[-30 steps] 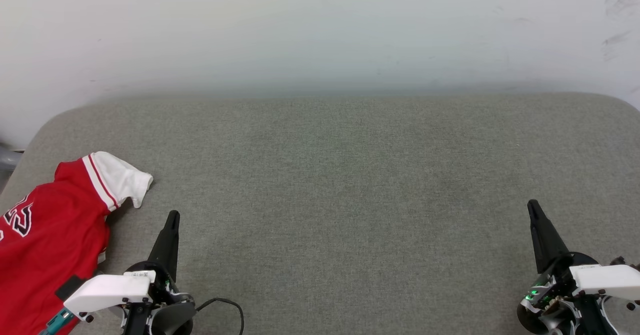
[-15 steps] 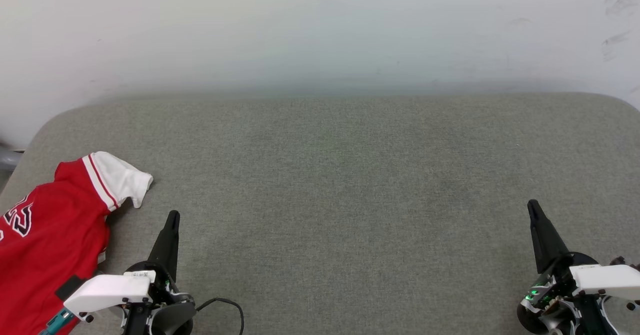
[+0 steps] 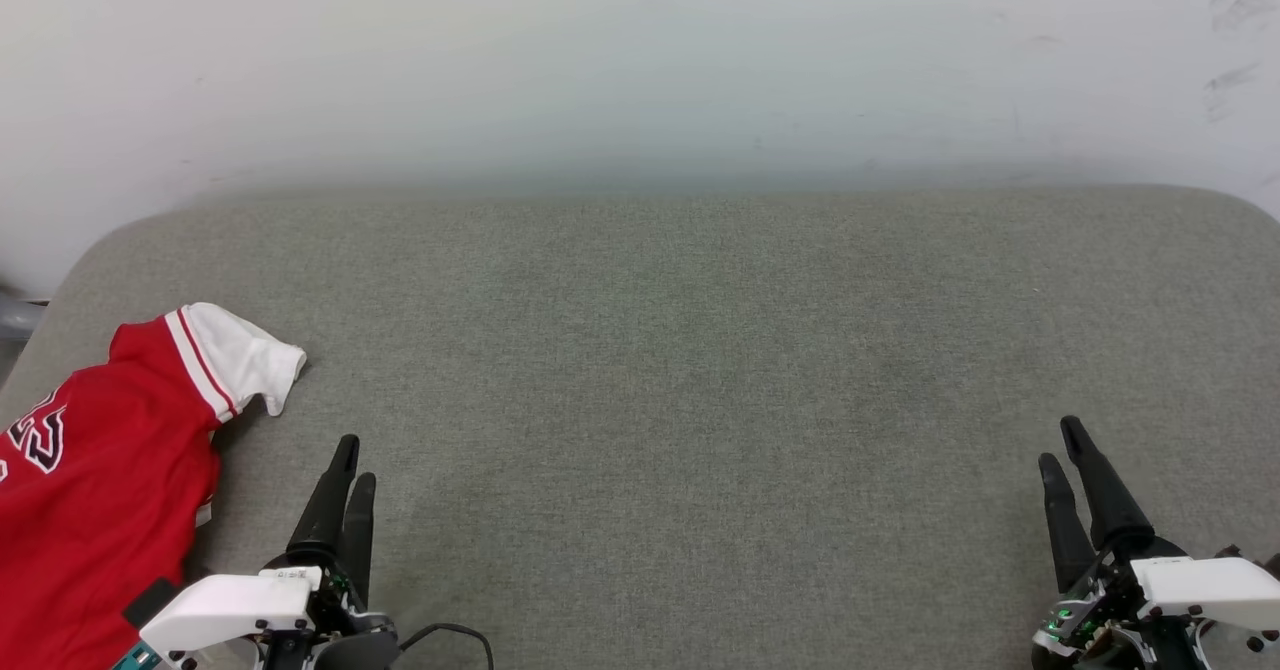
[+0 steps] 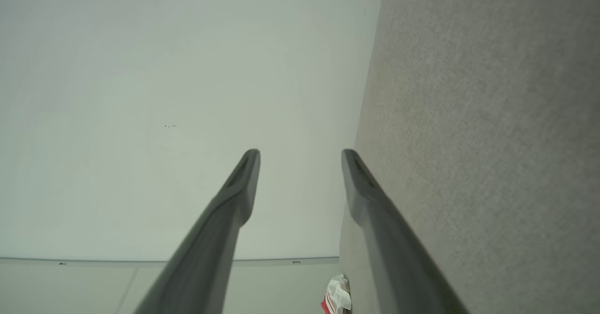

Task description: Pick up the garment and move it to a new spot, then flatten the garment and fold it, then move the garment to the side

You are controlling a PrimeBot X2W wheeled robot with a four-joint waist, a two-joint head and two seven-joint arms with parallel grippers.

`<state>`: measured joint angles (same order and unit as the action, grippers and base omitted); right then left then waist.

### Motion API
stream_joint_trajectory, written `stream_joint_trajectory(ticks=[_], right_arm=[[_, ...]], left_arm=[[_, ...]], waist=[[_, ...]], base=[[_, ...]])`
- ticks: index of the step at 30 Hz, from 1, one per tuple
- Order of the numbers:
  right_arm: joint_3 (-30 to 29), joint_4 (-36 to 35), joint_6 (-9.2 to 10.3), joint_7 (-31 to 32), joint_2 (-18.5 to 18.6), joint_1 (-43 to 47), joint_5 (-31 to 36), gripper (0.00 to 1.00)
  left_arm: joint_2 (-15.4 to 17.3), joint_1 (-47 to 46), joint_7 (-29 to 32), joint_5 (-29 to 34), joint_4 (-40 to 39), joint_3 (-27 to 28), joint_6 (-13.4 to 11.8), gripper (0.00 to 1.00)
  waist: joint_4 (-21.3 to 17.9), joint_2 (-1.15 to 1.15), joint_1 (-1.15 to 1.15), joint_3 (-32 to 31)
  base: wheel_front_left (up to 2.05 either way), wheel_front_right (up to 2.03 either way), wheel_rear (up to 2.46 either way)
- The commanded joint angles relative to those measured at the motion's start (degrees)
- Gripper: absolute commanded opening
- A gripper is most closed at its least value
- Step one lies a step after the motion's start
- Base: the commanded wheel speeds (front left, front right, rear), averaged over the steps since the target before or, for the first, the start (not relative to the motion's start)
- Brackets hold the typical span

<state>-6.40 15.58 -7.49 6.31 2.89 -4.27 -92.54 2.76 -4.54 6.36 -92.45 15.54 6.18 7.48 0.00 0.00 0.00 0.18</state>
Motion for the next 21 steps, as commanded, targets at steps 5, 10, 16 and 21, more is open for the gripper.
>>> stream_joint_trajectory(ticks=[5,10,16,21], right_arm=[[1.05,-2.25,0.0,-1.55,0.05,-0.45,0.71,1.0],[1.92,-3.5,0.0,-2.94,0.05,0.01,1.33,1.0],[2.89,-4.85,0.0,-4.63,0.6,0.42,3.84,1.0],[3.18,-5.98,0.0,-5.99,1.03,0.61,9.49,1.0]], left_arm=[[0.07,-0.63,-1.73,0.25,-2.32,-1.71,0.01,1.0],[0.08,-0.29,-3.15,0.78,-3.8,-3.06,0.01,1.0],[0.09,0.02,-4.73,3.16,-5.6,-4.33,0.01,1.0],[0.09,0.18,-5.94,8.44,-7.37,-4.66,0.01,1.0]], waist=[[0.07,0.0,0.0,-0.03],[0.22,0.0,0.0,-0.1],[0.45,0.0,0.0,-0.15],[0.6,0.0,0.0,-0.21]], base=[[0.0,0.0,0.0],[0.0,0.0,0.0],[0.0,0.0,0.0],[0.0,0.0,0.0]])
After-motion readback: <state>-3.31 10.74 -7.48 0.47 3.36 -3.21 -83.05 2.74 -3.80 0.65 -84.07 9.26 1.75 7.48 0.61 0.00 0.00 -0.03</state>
